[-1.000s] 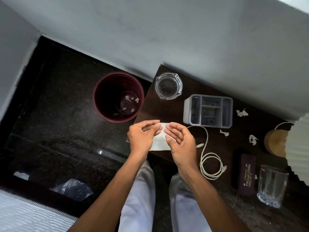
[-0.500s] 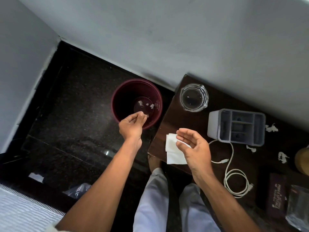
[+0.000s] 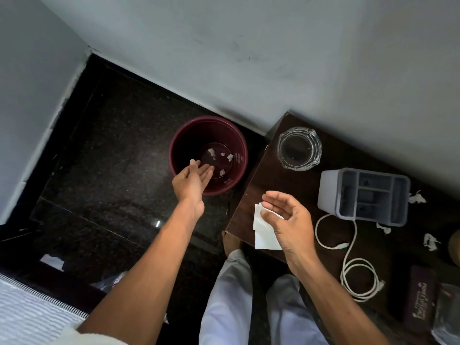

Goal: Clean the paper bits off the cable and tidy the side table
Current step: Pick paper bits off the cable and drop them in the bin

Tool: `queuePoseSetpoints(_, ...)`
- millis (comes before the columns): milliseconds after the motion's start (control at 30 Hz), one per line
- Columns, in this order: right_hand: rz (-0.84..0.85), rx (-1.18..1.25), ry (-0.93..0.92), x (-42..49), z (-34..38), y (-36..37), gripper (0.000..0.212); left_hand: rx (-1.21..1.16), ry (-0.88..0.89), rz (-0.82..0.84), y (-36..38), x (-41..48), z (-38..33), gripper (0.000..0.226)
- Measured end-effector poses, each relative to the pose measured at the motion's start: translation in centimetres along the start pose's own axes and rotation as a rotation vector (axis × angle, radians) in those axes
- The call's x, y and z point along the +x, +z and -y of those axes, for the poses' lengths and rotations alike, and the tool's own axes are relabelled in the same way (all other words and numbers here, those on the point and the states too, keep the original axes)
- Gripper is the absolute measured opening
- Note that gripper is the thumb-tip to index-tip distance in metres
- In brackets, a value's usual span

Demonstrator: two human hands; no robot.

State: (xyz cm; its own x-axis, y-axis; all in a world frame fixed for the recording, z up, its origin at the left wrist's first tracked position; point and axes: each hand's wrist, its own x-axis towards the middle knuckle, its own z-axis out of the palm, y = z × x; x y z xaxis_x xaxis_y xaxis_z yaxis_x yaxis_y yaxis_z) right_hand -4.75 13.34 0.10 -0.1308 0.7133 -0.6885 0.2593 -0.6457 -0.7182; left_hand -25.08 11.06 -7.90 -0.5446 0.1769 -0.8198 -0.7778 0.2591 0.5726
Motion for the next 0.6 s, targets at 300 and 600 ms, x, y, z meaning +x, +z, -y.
queuePoseSetpoints(300,-0.026,0.023,-0.015,-0.6,-0.3,-1.0,0.039,-0.029,-0.053,0.228,0.0,-5.5,1.4,0.059)
queuePoseSetpoints(600,-0.247,-0.027,-0.041,-2.2,-2.8,-8.4,0.029,0.027,-0.103,0.317,3.3,-12.7,6.5,0.052)
